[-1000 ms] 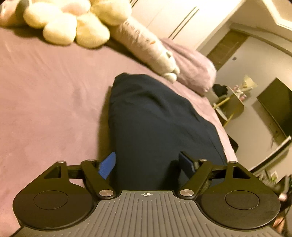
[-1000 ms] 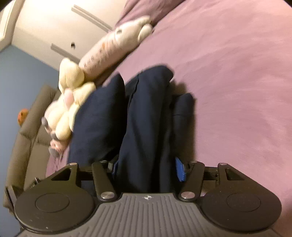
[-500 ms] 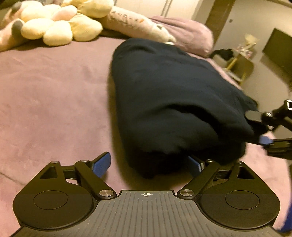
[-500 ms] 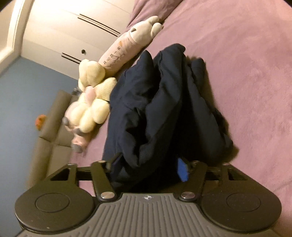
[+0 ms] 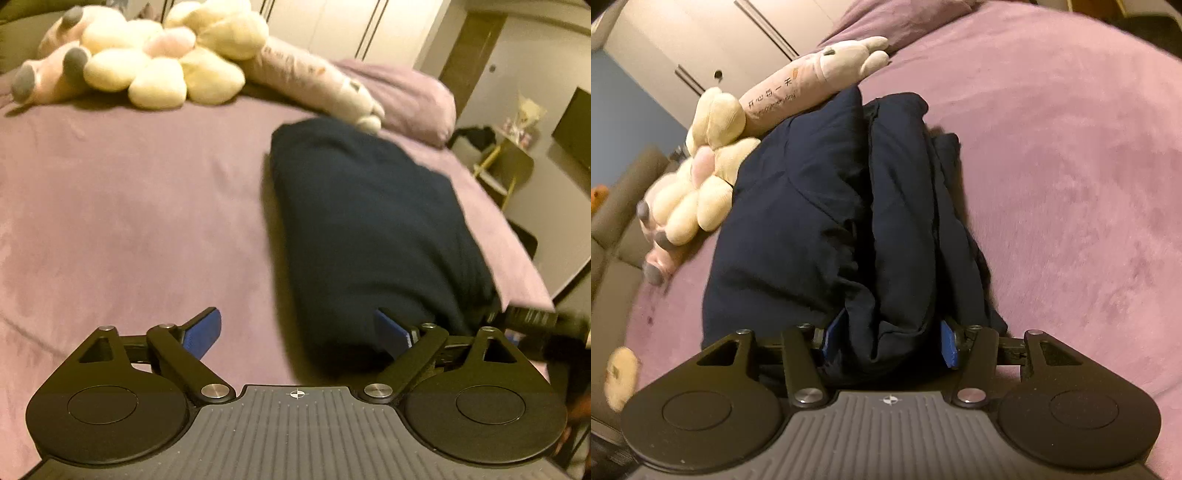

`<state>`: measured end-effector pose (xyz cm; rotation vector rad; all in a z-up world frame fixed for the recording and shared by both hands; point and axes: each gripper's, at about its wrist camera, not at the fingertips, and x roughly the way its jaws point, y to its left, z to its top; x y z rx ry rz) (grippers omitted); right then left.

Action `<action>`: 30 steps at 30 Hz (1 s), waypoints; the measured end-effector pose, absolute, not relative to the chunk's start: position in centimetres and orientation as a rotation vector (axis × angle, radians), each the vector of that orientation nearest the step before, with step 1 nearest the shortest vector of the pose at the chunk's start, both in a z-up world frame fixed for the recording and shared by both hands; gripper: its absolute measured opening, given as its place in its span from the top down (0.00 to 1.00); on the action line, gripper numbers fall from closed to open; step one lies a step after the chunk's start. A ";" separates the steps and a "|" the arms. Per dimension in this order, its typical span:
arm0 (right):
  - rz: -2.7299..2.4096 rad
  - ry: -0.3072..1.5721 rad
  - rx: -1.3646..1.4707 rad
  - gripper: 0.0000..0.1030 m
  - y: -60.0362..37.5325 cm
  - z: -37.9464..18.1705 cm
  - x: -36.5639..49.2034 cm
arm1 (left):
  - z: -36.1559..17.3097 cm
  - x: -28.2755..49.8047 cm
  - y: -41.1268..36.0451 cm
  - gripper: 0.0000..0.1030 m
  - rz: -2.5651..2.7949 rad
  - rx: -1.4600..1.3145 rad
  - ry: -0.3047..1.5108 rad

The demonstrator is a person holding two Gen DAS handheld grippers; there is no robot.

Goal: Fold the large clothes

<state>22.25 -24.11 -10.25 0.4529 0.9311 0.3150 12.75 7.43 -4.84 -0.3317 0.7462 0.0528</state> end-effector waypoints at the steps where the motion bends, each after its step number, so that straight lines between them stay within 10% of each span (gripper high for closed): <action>1: 0.310 0.925 0.434 0.49 -24.0 -10.1 22.1 | -4.8 13.2 7.1 0.08 0.050 -0.334 0.743; 8: 0.293 0.911 0.326 0.40 -23.7 -9.9 21.9 | -7.9 16.8 4.8 0.00 0.084 -0.305 0.837; 13: 0.212 0.891 0.162 0.12 -22.4 -8.6 20.9 | -6.9 15.8 4.5 0.01 0.124 -0.308 0.857; 30: 0.159 0.905 0.015 0.02 -19.8 -1.3 12.4 | -0.4 7.6 2.4 0.00 0.092 -0.192 0.778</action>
